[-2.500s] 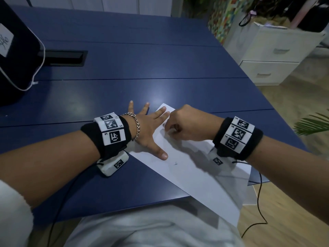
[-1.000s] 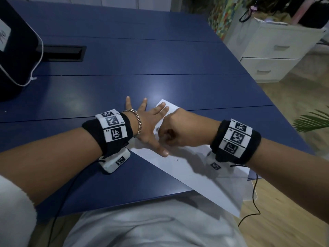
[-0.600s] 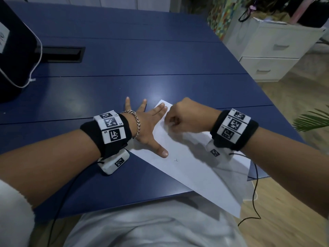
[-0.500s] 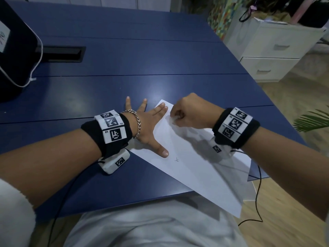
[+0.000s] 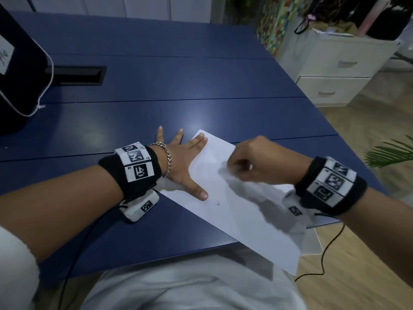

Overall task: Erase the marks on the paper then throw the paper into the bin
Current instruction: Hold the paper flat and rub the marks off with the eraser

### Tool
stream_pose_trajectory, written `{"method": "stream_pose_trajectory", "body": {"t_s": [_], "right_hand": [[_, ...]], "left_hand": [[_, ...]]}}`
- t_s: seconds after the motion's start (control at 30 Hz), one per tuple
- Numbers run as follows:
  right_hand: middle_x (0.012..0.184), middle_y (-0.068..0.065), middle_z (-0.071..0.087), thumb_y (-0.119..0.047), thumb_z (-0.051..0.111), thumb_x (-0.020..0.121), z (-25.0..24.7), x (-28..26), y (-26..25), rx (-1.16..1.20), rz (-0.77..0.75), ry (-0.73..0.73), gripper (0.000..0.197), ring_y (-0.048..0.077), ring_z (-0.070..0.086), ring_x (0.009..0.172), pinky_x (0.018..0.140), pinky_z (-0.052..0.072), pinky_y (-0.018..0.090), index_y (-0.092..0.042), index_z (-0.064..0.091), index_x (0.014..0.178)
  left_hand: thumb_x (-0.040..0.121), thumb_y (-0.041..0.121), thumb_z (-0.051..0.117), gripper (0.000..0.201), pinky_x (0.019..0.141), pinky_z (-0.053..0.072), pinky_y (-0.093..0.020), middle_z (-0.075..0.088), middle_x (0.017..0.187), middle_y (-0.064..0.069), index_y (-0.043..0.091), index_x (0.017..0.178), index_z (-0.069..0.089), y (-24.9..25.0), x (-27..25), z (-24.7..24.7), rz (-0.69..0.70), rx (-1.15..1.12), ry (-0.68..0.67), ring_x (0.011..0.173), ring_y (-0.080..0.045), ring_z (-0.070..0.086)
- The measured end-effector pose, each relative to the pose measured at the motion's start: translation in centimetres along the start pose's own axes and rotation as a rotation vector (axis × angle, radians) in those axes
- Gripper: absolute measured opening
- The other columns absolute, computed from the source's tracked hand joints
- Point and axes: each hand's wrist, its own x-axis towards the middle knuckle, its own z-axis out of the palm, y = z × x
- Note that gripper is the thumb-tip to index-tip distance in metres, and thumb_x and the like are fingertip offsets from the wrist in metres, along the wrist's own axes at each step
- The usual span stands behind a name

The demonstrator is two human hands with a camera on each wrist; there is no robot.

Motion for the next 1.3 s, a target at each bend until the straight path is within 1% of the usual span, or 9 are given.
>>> {"method": "stream_pose_trajectory", "body": {"t_s": [0.1,0.27,0.37,0.43,0.53,0.77,0.93,1.17,1.3], "right_hand": [[0.088,-0.016,0.071,-0.029,0.076,0.090,-1.3,-2.7,2.9,0.098,0.170,0.201,0.007,0.004,0.067,0.080,0.078,0.058,0.033,-0.029,0.079,0.096],[0.090,-0.022,0.075,-0.043,0.078,0.091,-0.9,-8.1,4.2,0.201,0.293,0.230,0.008,-0.001,0.071,0.085,0.077,0.060,0.027,-0.036,0.079,0.096],[0.090,-0.020,0.076,-0.041,0.080,0.089,-0.5,-10.7,3.6,0.259,0.318,0.251,0.010,0.001,0.073,0.085,0.076,0.058,0.024,-0.036,0.080,0.097],[0.091,-0.018,0.075,-0.033,0.083,0.088,0.0,-11.7,3.2,0.298,0.311,0.258,0.011,0.005,0.073,0.085,0.076,0.057,0.024,-0.036,0.080,0.098],[0.094,-0.018,0.073,-0.029,0.084,0.087,1.2,-12.2,2.3,0.337,0.298,0.236,0.016,0.007,0.072,0.085,0.075,0.056,0.021,-0.036,0.079,0.100],[0.087,-0.021,0.067,-0.024,0.082,0.088,3.8,-11.1,1.6,0.266,0.262,0.149,0.014,0.005,0.070,0.083,0.069,0.052,0.015,-0.034,0.077,0.097],[0.086,-0.018,0.063,-0.025,0.078,0.090,4.4,-11.3,0.6,0.233,0.249,0.096,0.012,0.009,0.068,0.079,0.066,0.056,0.027,-0.035,0.073,0.089],[0.086,-0.015,0.056,-0.027,0.069,0.095,5.0,-10.9,-3.6,0.195,0.161,0.068,0.010,0.010,0.061,0.079,0.067,0.051,0.023,-0.030,0.065,0.086],[0.091,-0.016,0.053,-0.035,0.053,0.100,6.2,-9.5,-7.1,0.210,0.006,0.012,0.016,0.009,0.058,0.076,0.070,0.050,0.022,-0.028,0.065,0.092]], "left_hand": [[0.037,0.113,0.050,0.167,0.109,-0.021,-0.080,-0.029,0.170,0.019,0.034,0.159,-0.032,-0.9,-0.1,0.1,0.064,0.029,0.053,0.154,-0.034,-0.034],[0.057,0.105,0.052,0.148,0.123,-0.011,-0.067,-0.029,0.170,0.014,0.036,0.162,-0.024,-3.2,-2.0,-0.9,0.127,0.034,0.209,0.156,-0.030,-0.028],[0.084,0.086,0.054,0.102,0.125,0.025,-0.046,0.023,0.163,0.015,0.035,0.166,0.019,-4.6,-4.3,-0.8,0.143,-0.144,0.277,0.159,-0.026,0.017],[0.092,0.073,0.046,0.068,0.108,0.045,-0.040,0.049,0.139,0.017,0.040,0.152,0.047,-4.7,-6.1,-0.4,0.172,-0.138,0.333,0.132,-0.016,0.052],[0.096,0.059,0.037,0.051,0.103,0.047,-0.037,0.058,0.131,0.017,0.039,0.135,0.062,-2.9,-8.3,0.6,0.133,-0.093,0.292,0.119,-0.011,0.059],[0.072,0.084,0.021,0.080,0.099,0.053,-0.039,0.047,0.139,0.023,0.049,0.136,0.053,-0.6,-10.0,2.2,0.041,-0.112,0.156,0.122,-0.007,0.058],[0.102,0.064,0.043,0.054,0.114,0.040,-0.033,0.024,0.170,0.020,0.053,0.154,0.040,-0.7,-9.5,1.6,-0.001,-0.054,0.127,0.150,-0.006,0.037],[0.104,0.062,0.039,0.062,0.114,0.043,-0.041,0.018,0.174,0.007,0.043,0.162,0.030,-1.2,-7.9,1.1,-0.045,0.020,0.112,0.150,-0.017,0.041],[0.107,0.061,0.029,0.067,0.121,0.033,-0.051,0.008,0.176,0.002,0.035,0.167,0.016,-1.1,-6.5,0.8,-0.068,0.114,0.105,0.159,-0.026,0.021]]}}
